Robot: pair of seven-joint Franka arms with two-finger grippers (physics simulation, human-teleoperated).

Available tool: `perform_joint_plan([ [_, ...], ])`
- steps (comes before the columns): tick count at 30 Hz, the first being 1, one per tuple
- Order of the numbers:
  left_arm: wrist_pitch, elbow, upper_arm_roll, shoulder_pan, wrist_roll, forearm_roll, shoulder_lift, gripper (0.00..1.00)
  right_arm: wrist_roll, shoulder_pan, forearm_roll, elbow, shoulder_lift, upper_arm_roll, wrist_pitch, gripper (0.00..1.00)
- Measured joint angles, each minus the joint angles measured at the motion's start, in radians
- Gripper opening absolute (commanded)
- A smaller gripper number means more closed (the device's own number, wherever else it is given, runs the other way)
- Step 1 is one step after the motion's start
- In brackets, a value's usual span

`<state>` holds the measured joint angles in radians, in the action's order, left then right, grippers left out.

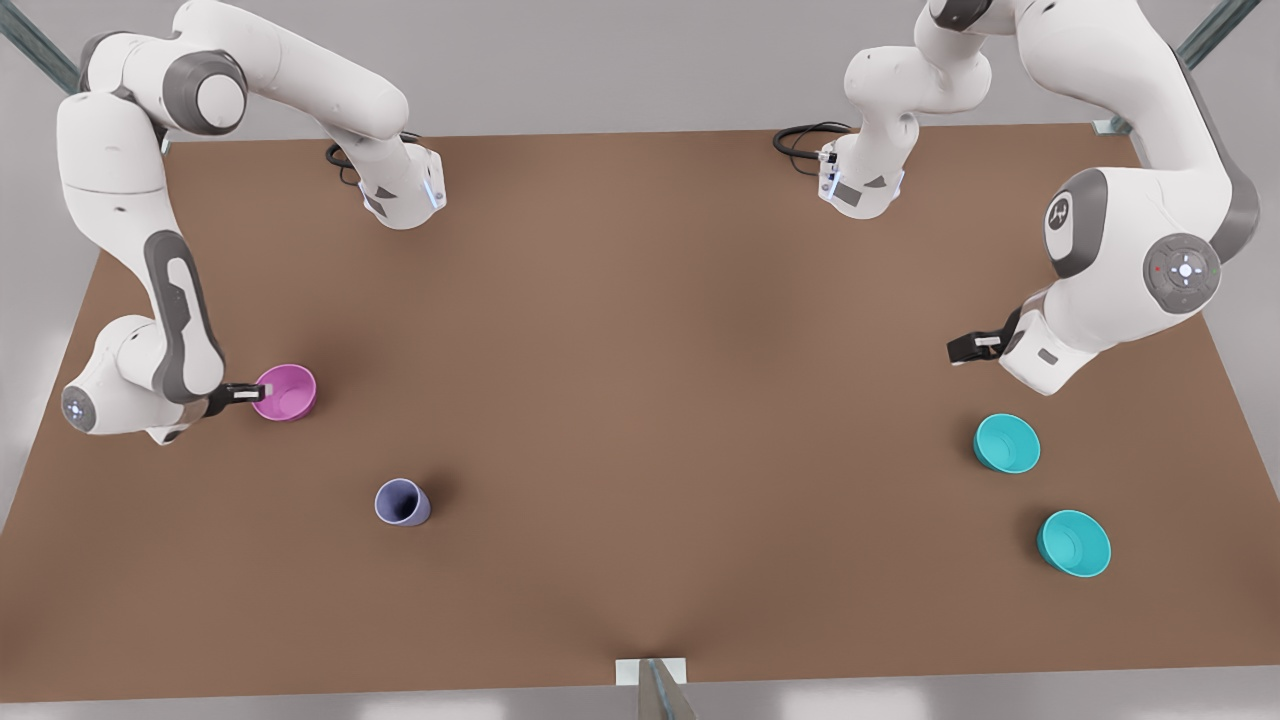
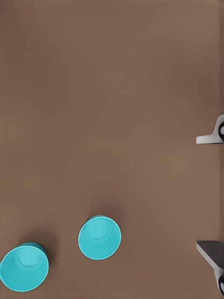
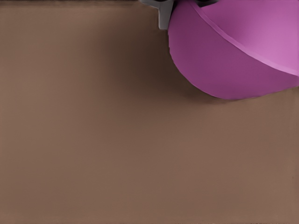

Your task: Stack the blue bowl on the pink bowl

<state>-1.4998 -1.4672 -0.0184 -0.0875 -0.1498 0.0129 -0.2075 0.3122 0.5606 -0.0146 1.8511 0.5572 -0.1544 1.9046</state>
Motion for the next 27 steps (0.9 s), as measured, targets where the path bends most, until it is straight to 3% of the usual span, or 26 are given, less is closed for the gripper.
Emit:
perform_joint_plan([
  [9,0.005,0.000,0.000,0.001,-0.001,0.000,-0.002,1.00,-0.081,-0.245,0.307,-0.015,-0.022,-0.085,-0.198,0.21],
  [16,0.011,0.000,0.000,0.002,-0.001,0.000,-0.004,1.00,-0.287,-0.685,0.506,-0.153,-0.051,-0.094,-0.040,0.21],
  [20,0.012,0.001,0.000,0.002,-0.001,0.000,-0.004,1.00,-0.438,-0.861,0.533,-0.414,0.134,-0.090,0.085,0.21],
  [24,0.012,0.000,0.000,0.002,-0.001,0.000,-0.004,1.00,-0.595,-1.011,0.506,-0.795,0.425,-0.069,0.183,0.21],
  [27,0.016,0.000,0.000,0.003,-0.002,0.000,-0.005,1.00,-0.692,-1.072,0.496,-0.864,0.533,-0.065,0.288,0.21],
])
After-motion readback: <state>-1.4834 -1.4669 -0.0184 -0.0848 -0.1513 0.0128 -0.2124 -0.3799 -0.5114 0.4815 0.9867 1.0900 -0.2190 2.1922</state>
